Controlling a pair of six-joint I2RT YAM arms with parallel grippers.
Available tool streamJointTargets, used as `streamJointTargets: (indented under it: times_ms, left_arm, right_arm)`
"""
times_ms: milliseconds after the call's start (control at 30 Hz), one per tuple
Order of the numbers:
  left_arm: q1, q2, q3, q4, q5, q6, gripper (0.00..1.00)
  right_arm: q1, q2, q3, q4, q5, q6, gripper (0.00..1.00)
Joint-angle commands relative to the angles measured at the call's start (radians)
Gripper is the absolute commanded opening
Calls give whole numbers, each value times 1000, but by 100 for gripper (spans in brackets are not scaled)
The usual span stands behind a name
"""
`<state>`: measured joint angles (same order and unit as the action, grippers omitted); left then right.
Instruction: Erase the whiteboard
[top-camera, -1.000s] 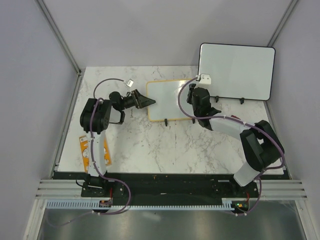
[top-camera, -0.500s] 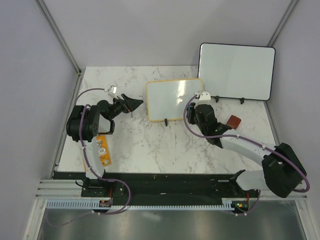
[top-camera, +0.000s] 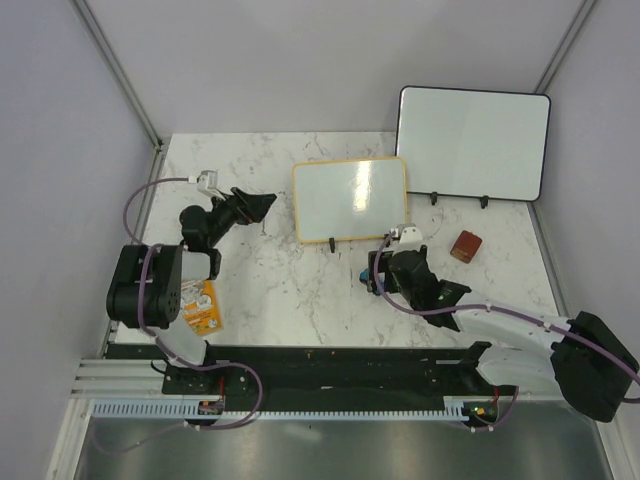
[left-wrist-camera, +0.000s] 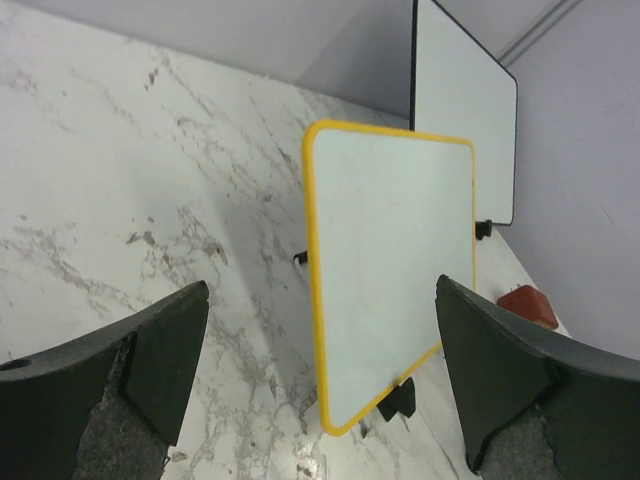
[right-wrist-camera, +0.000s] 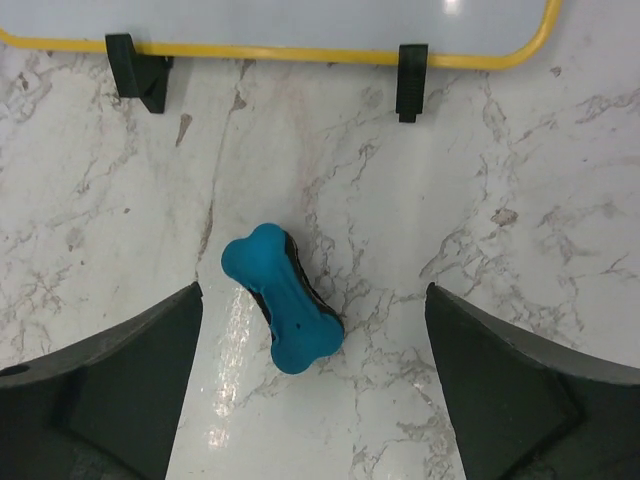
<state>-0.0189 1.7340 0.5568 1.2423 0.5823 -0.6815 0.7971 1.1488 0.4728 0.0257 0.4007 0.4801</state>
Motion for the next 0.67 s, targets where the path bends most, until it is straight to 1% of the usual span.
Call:
streamJointTargets:
  times_ms: [0,33,67,100,133,200,267,300,333,367,400,433,500,533,567,633]
  left_arm:
    - [-83,-259,-8,-320,-210,230,100]
    - [-107,-298,-9,-451,-248,262,100]
    - [-151,-332,-14,-501,-289,311,100]
    - [-167,-396,-15,-539,-326,327,100]
    - [-176,-421,-18,-581,-323,336,100]
    - [-184,-479,-28,-673,-318,342,100]
    - [-185,-516,-21,-784,-344,335,100]
    - [-187,-533,-27,-806,-316,348,100]
    - [-197,-586,-49,-831,-317,361,100]
    - [-200,-614,-61,-845,-300,364,100]
    - [-205,-689,-70,-863,-299,365,100]
    - [-213,-723,-89,-886,-303,372,100]
    - [-216,-806,-109,-937,-308,401,100]
    - [-217,-868,-118,-954,-308,414,100]
    - [-216,-892,-120,-992,-311,424,100]
    - [-216,-938,-110,-1029,-325,450,100]
  right_arm:
    - [14,-96,-5,-16,139,9,98]
    - [14,-107,-6,-17,192,-1,98]
    - [13,-118,-7,-15,216,-12,98]
    - [13,-144,-20,11,227,-30,98]
    - [13,-161,-25,26,231,-73,98]
    - [13,-217,-49,84,242,-106,98]
    - [13,-260,-51,103,277,-147,98]
    - [13,-271,-43,103,302,-164,98]
    - [11,-294,-40,106,358,-202,98]
    - [10,-305,-34,109,381,-231,98]
    - [8,-314,-34,117,413,-254,98]
    - [-5,-339,-37,147,438,-280,98]
    - [-41,-365,-56,181,411,-291,98]
    - [-88,-382,-62,213,385,-284,98]
    - [-111,-385,-72,223,327,-275,98]
    - [-175,-362,-76,244,299,-258,98]
